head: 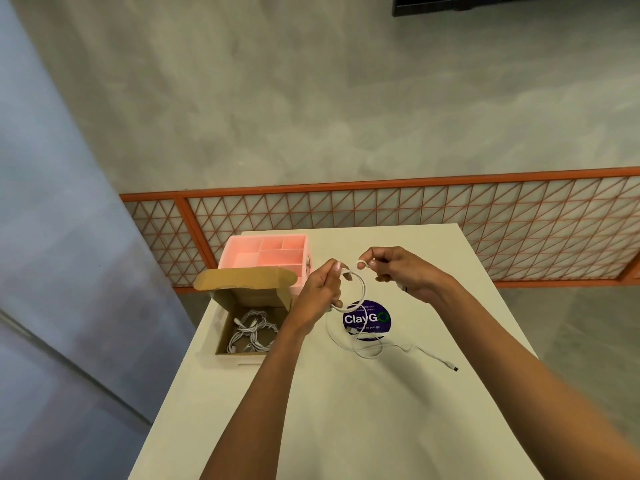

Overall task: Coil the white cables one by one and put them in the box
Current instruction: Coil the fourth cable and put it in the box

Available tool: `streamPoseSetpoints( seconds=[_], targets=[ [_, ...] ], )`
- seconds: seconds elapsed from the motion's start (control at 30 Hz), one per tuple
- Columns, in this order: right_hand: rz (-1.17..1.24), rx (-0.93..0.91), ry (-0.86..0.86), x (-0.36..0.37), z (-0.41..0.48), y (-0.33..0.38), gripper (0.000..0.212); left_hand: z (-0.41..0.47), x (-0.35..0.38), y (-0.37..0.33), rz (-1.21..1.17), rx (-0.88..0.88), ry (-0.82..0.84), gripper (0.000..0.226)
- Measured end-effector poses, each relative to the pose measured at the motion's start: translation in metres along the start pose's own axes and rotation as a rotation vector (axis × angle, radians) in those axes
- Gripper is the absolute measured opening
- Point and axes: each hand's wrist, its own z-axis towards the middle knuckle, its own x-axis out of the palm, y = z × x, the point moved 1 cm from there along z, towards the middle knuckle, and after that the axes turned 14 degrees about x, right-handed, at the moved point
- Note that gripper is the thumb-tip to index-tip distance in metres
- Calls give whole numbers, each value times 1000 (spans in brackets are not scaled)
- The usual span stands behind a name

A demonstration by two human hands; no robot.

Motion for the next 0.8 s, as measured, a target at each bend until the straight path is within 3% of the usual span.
streamPoseSetpoints(
  seconds=[0.17,0.3,0.5,0.8],
  targets=[
    [42,29,2,0,6,-8,38,-4,1,-7,-94,-7,10,25],
    [122,33,11,0,7,-7,33,-4,4,-16,42,51,21,15],
    [196,-6,46,1,3,-5,29,-1,1,-11,36,53,-55,17],
    [-188,-130,-81,-9,-1,-12,11,-1,-4,-10,83,95,-165,10]
  ],
)
